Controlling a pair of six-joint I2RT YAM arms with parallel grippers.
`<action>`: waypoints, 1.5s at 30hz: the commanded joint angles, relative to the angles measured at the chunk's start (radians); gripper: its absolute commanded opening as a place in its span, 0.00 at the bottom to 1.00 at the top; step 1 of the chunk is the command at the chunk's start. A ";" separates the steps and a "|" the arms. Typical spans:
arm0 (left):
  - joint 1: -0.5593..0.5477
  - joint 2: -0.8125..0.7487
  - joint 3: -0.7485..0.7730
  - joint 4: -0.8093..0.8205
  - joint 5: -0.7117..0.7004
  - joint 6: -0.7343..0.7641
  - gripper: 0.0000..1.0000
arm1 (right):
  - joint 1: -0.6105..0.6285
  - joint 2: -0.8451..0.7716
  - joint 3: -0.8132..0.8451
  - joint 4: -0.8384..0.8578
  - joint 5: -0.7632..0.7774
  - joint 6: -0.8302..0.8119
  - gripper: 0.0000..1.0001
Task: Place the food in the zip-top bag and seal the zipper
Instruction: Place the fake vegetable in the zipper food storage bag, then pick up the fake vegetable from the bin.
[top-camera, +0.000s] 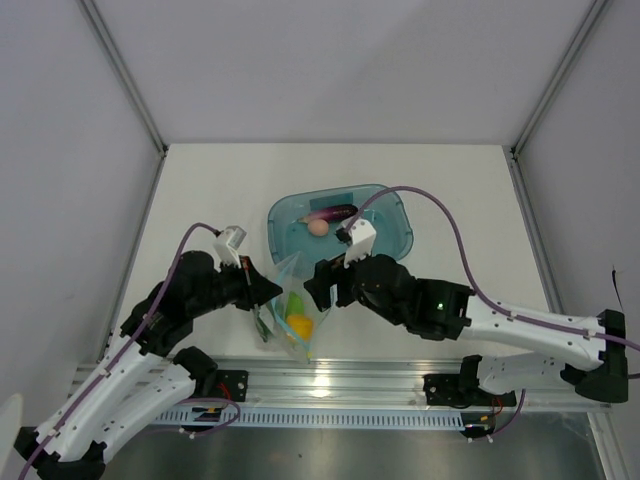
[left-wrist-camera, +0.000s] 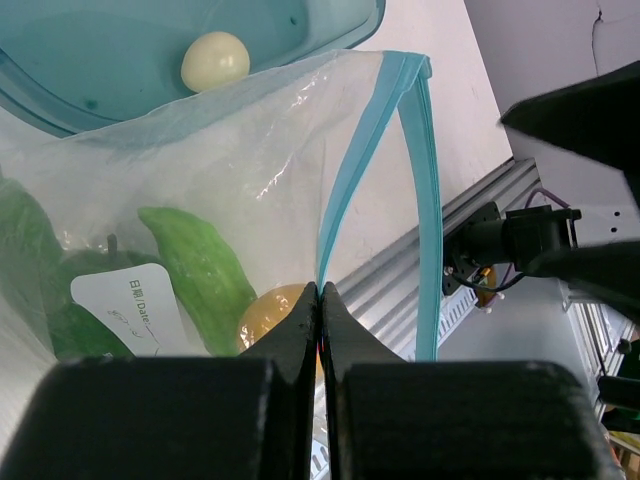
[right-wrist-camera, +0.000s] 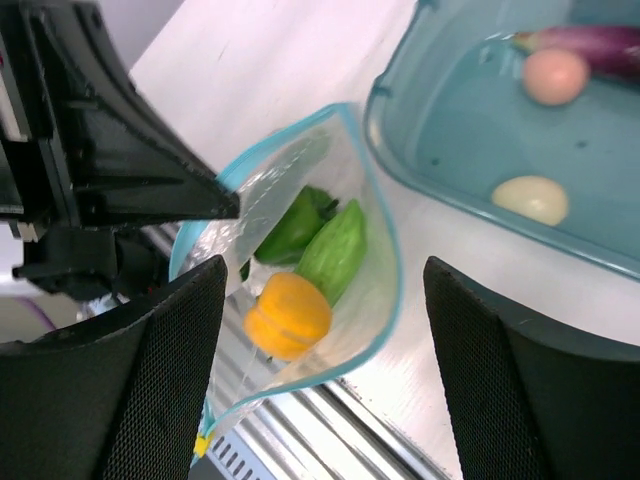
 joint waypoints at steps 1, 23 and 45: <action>0.005 -0.012 0.019 0.014 -0.007 -0.007 0.00 | -0.006 -0.068 0.034 -0.045 0.167 0.027 0.81; 0.005 -0.069 0.018 -0.052 -0.056 0.008 0.01 | -0.672 0.422 0.394 -0.310 -0.385 -0.030 0.81; 0.005 -0.052 0.008 -0.038 -0.048 0.011 0.01 | -0.617 0.870 0.452 -0.330 -0.649 -0.126 0.77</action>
